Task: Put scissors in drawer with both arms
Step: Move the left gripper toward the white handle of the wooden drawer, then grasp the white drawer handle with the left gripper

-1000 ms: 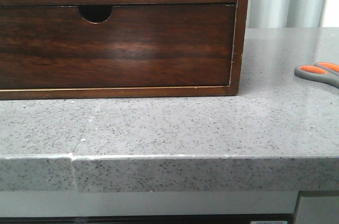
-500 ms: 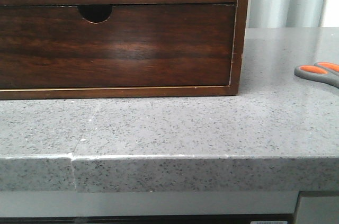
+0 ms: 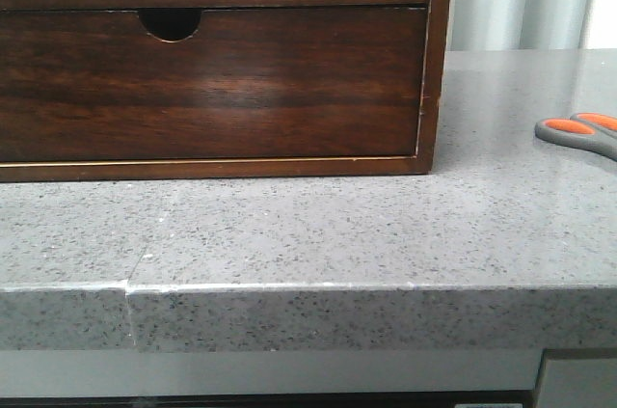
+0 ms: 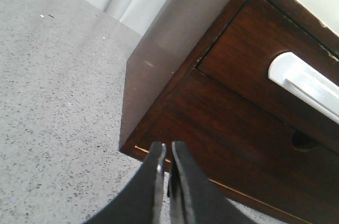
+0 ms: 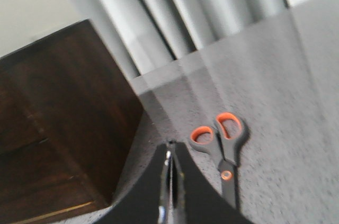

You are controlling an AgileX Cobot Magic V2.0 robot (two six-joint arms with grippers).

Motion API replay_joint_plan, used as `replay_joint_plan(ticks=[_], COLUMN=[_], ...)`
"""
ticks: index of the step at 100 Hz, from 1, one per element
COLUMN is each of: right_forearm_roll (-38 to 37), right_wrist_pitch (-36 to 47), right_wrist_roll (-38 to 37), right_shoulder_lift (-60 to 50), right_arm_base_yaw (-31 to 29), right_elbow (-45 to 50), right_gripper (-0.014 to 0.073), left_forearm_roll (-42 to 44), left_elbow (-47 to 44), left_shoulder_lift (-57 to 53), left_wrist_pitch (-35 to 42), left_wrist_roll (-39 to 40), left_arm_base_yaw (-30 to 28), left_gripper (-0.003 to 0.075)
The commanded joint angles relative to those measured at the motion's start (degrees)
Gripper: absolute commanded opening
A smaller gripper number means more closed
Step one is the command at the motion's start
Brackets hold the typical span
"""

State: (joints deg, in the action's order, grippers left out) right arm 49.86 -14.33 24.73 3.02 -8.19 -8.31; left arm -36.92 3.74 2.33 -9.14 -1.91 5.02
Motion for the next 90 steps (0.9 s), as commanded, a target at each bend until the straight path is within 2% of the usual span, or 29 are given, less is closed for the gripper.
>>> replay_joint_plan(ticks=[1, 7, 34, 47, 63, 73, 90], right_forearm_roll=[-0.35, -0.35, -0.45, -0.45, -0.16, 2.22, 3.22], right_wrist_pitch=[-1.50, -2.74, -4.99, -4.97, -5.12, -5.53, -5.24], right_wrist_roll=[6.54, 8.69, 8.83, 8.83, 8.83, 8.83, 8.83], right_shoulder_lift=[2.19, 2.82, 7.00, 8.20, 9.27, 10.12, 10.22], right_arm_base_yaw=[-0.34, -0.34, -0.34, -0.34, -0.34, -0.34, -0.34], right_elbow=[-4.72, -5.85, -6.45, -6.72, -6.72, -6.72, -6.72], right_gripper=[-0.0057, -0.0057, -0.0049, 0.0020, 0.0153, 0.0208, 0.0223], left_forearm_roll=[0.10, 0.25, 0.28, 0.28, -2.90, -10.22, -23.46], left_elbow=[4.23, 6.04, 13.24, 17.06, 18.86, 18.96, 19.11], left_shoulder_lift=[5.14, 8.30, 21.99, 25.44, 27.57, 29.17, 33.72], left_wrist_pitch=[1.71, 0.92, -2.01, -6.80, -7.27, -7.27, -7.14], left_wrist_roll=[-0.07, -0.07, -0.10, -3.27, -6.87, -6.99, -7.23], left_arm_base_yaw=[0.52, 0.52, 0.52, 0.68, 3.45, 5.90, 11.44], left_gripper=[-0.0020, -0.0020, -0.0018, -0.0018, -0.0010, 0.0069, 0.0312])
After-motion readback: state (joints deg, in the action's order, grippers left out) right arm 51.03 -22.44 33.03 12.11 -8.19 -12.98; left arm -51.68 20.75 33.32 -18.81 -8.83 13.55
